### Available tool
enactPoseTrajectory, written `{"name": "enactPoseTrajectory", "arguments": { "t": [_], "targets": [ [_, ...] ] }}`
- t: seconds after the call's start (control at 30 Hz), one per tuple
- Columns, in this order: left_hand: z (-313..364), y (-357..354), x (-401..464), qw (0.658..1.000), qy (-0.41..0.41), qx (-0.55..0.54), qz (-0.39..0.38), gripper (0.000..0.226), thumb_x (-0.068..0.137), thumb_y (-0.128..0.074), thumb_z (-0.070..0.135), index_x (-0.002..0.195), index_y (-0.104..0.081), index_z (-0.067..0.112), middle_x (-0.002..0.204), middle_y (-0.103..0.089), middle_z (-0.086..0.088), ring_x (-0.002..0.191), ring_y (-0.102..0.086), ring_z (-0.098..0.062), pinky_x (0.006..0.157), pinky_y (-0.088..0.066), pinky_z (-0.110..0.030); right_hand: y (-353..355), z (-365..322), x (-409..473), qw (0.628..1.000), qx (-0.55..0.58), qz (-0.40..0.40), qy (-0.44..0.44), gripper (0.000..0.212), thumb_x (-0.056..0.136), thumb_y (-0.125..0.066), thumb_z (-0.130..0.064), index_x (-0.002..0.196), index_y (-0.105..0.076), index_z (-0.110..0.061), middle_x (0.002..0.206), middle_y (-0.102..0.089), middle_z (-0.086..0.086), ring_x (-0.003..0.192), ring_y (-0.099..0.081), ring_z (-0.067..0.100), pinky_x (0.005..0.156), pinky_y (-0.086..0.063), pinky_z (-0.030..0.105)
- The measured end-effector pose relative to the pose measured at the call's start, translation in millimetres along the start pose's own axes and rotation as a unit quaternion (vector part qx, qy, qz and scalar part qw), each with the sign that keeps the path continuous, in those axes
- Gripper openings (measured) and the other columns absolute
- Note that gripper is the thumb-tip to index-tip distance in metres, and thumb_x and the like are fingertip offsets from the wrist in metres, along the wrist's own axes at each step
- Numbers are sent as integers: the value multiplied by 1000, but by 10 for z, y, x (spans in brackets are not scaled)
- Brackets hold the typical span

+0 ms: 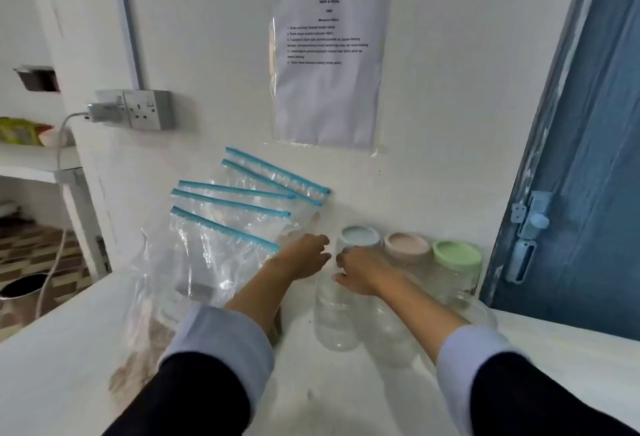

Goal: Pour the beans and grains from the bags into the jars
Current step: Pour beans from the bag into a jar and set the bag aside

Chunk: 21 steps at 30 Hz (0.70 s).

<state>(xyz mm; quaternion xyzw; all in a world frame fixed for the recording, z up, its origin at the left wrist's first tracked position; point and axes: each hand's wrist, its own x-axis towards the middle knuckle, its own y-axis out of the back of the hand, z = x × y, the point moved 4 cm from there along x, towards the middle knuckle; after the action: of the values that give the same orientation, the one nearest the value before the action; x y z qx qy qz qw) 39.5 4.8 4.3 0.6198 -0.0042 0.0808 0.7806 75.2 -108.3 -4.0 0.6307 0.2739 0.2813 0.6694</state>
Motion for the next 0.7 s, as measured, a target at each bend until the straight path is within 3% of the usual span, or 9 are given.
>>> {"name": "enactPoseTrajectory", "arguments": {
  "t": [0.07,0.13,0.27,0.37,0.47,0.53,0.6,0.63,0.7],
  "targets": [
    [9,-70,-52,999,-12,45,27,37,99,-44,24,133,-48,13,135,-54,-7,124,-49,-24,108,-35,-36,-169,-83,0,999,11,-47,-8,59,96,-40,-50,134,-46,-6,139,-43,13,127,-42,30,101,-39,41],
    [75,-153,-191,988,-50,136,56,31,94,-48,18,124,-55,11,124,-61,-7,118,-53,-25,109,-30,-39,-305,-151,-56,999,23,-43,-2,66,92,-46,-56,133,-44,-5,140,-40,13,128,-38,29,102,-39,42],
    [129,-288,-522,920,-139,329,160,25,52,-77,23,74,-70,14,72,-65,-2,77,-64,-22,97,-47,-47,-337,-193,-206,999,17,42,22,68,83,-56,-60,128,-46,-10,126,-47,9,119,-41,25,96,-39,38],
    [134,-504,-760,894,-179,376,163,24,56,-72,25,77,-75,14,83,-70,-5,92,-66,-24,104,-40,-46,-418,-256,-387,997,10,76,27,72,84,-48,-64,133,-41,-12,128,-44,8,119,-38,24,96,-35,37],
    [152,-698,-951,910,-179,333,170,44,66,-51,15,103,-71,4,110,-69,-13,111,-61,-28,109,-32,-42,-504,-272,-546,996,30,89,0,91,73,-19,-75,138,-39,-14,129,-40,8,121,-35,25,100,-30,35],
    [152,-769,-1090,942,-146,252,167,58,67,-50,8,124,-58,-2,131,-56,-18,126,-51,-31,112,-22,-42,-538,-266,-595,993,57,99,-18,91,74,-20,-75,138,-38,-13,135,-37,11,127,-32,26,108,-26,35],
    [136,-882,-1197,973,-124,127,147,75,76,-51,1,146,-24,0,155,-17,-14,144,-20,-27,116,2,-37,-576,-280,-631,992,72,97,-28,75,87,-39,-63,140,-36,-11,143,-35,13,134,-31,27,113,-23,36],
    [124,-953,-1244,984,-116,52,123,81,82,-51,2,149,-4,6,156,5,-6,147,-2,-21,115,10,-31,-589,-294,-647,992,77,97,-30,71,89,-43,-59,139,-36,-11,144,-36,11,134,-32,26,113,-25,35],
    [128,-1104,-1312,989,-102,-76,81,94,90,-57,16,143,21,18,150,26,5,143,16,-9,116,8,-24,-600,-318,-697,990,91,96,-47,69,88,-47,-58,139,-36,-12,144,-38,8,132,-35,25,110,-28,35]
  ]
}}
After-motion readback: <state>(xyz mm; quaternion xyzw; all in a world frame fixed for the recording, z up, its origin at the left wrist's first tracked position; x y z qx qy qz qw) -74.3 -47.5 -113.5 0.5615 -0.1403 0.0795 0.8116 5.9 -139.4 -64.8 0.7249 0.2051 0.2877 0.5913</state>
